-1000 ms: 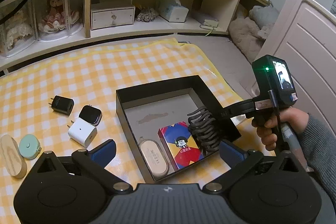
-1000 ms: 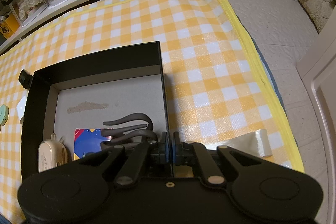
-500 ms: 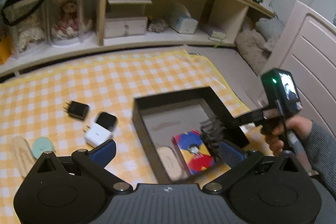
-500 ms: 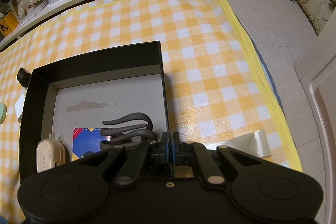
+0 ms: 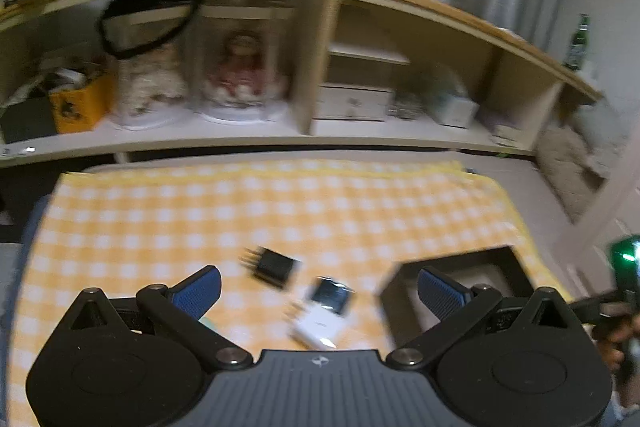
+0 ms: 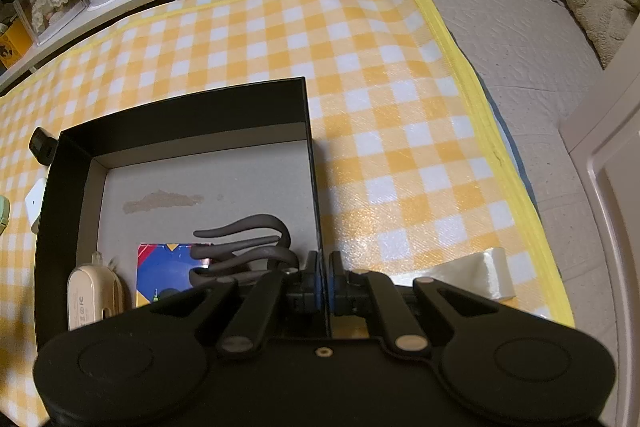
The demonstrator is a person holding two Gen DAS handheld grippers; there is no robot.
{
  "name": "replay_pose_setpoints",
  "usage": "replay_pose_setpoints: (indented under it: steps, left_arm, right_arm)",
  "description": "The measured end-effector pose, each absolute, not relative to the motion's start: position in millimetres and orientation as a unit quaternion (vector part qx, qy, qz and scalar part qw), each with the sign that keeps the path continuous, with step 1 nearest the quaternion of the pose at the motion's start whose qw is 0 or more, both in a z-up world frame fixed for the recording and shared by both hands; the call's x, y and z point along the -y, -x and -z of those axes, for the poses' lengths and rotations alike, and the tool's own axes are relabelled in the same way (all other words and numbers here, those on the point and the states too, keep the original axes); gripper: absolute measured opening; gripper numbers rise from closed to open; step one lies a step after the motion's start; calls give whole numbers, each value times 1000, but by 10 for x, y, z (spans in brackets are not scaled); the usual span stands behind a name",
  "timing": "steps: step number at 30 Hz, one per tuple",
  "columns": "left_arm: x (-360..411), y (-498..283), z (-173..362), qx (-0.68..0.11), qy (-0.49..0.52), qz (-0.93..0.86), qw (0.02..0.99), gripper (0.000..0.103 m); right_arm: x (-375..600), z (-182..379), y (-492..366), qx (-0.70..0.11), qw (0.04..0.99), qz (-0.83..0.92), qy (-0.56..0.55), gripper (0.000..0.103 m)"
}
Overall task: Organize rigid objects
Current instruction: 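Move the left gripper to the wooden oval piece and grasp it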
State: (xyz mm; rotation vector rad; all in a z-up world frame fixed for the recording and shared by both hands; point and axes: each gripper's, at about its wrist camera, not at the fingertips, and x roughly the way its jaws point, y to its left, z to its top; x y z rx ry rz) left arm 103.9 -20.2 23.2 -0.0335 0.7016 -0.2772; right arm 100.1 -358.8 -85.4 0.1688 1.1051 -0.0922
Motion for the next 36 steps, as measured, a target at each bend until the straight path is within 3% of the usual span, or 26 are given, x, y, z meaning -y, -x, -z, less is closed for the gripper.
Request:
replay_pose_setpoints:
  steps: [11,16,22,26,28,36]
  left_arm:
    - [-690,-1649,147,-416,78,45,905,99]
    - [-953,-1773,455,-466,122,-13,876,72]
    - [-1024,-1783,700,-505,174,-37,845,61]
    - [-915,-1768,757,-509,145,-21,848,57]
    - [-913,-1741,752,-511,124,-12,850,51]
    - [-909,-1621,697,-516,9,26,856,50]
  right_arm:
    - [3598,869,-1015,-525,846,45,-77,5]
    - [3587,870,-1026,-526,846,45,-76,5]
    - [3584,867,-1026,-526,846,45,-76,5]
    - [3586,868,-1028,-526,846,45,-76,5]
    - [3587,866,-1025,-526,846,45,-76,5]
    - [3591,882,-1034,-526,846,44,-77,5]
